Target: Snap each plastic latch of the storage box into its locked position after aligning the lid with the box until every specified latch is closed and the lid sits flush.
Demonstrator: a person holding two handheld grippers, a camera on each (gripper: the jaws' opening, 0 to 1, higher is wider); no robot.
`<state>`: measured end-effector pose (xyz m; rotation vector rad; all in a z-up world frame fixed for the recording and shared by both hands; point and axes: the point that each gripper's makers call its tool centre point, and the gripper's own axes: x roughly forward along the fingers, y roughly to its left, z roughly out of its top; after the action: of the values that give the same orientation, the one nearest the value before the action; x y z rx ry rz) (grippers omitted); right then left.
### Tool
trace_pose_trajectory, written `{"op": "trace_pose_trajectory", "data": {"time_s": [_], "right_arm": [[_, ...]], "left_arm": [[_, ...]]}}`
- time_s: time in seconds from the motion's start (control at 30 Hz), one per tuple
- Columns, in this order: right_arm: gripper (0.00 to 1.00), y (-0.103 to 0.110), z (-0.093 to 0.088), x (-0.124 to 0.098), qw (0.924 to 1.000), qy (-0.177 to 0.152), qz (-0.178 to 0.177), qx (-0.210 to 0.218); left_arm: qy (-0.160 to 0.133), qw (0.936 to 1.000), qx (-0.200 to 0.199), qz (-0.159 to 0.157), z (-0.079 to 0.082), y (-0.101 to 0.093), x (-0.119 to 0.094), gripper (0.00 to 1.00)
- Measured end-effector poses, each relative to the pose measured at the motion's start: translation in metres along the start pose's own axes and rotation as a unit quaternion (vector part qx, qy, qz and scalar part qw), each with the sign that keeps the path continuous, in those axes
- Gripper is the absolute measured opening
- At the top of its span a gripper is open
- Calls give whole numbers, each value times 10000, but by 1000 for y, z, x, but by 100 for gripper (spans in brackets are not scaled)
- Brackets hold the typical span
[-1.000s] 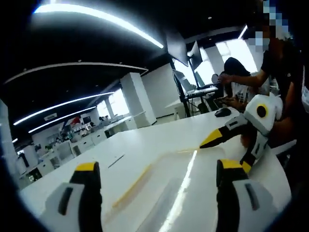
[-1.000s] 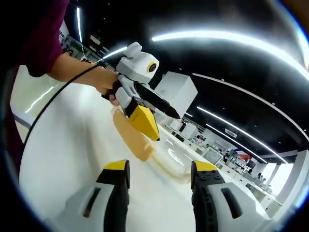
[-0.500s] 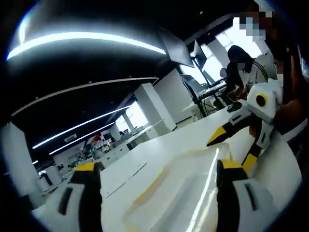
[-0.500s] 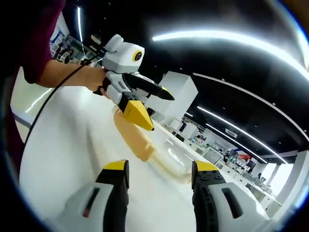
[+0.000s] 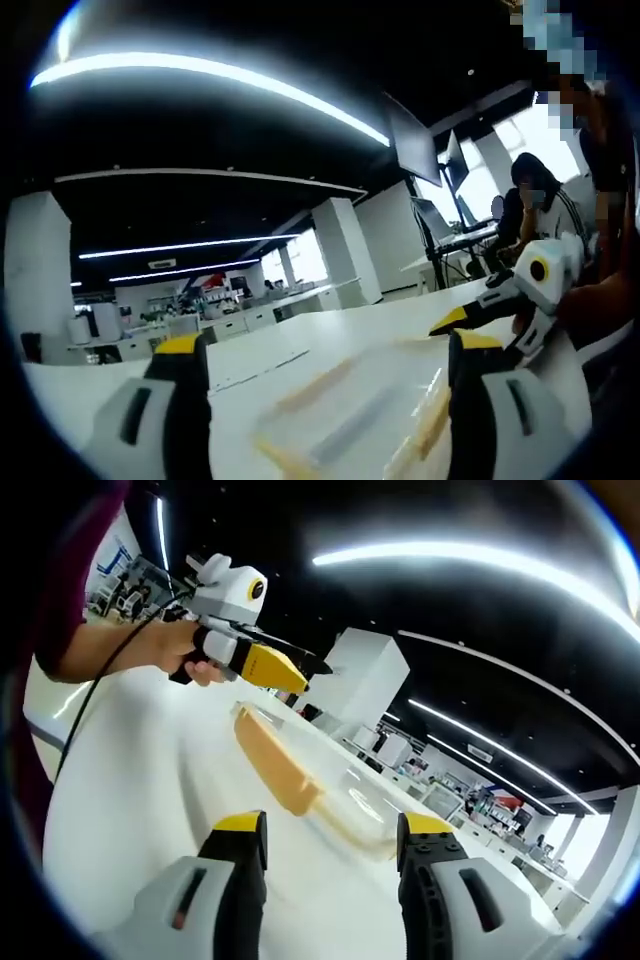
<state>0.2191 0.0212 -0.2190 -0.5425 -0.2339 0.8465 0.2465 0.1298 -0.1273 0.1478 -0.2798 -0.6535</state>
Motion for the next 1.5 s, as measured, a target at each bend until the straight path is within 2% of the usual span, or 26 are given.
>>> {"op": "trace_pose_trajectory", "data": {"time_s": [0.1, 0.3, 0.63, 0.8, 0.9, 1.07, 1.27, 1.5], "right_arm": [[52, 0, 0, 0, 10000, -10, 11, 49], [51, -2, 0, -2, 9998, -34, -6, 182], [52, 1, 0, -3, 9997, -60, 43, 250], [56, 4, 3, -3, 9989, -127, 139, 421], [57, 5, 4, -3, 9986, -147, 163, 471], [59, 7, 6, -2, 9980, -184, 205, 565], [60, 6, 12, -4, 9954, -327, 275, 862], [65, 3, 18, -5, 9923, -415, 256, 1142]], "left_arm": [[-188, 9989, -346, 238, 4, 8, -11, 100], [-424, 9962, -602, 475, 15, 22, -35, 100], [-648, 9902, -1177, 384, 12, 22, -61, 100], [-552, 9914, -1154, 285, 4, 15, -69, 100], [-759, 9877, -1339, 286, 3, 17, -76, 100], [-707, 9859, -1483, 331, -7, 19, -79, 100], [-789, 9851, -1515, 209, -4, 13, -80, 100], [-802, 9842, -1573, 130, -7, 11, -81, 100]]}}
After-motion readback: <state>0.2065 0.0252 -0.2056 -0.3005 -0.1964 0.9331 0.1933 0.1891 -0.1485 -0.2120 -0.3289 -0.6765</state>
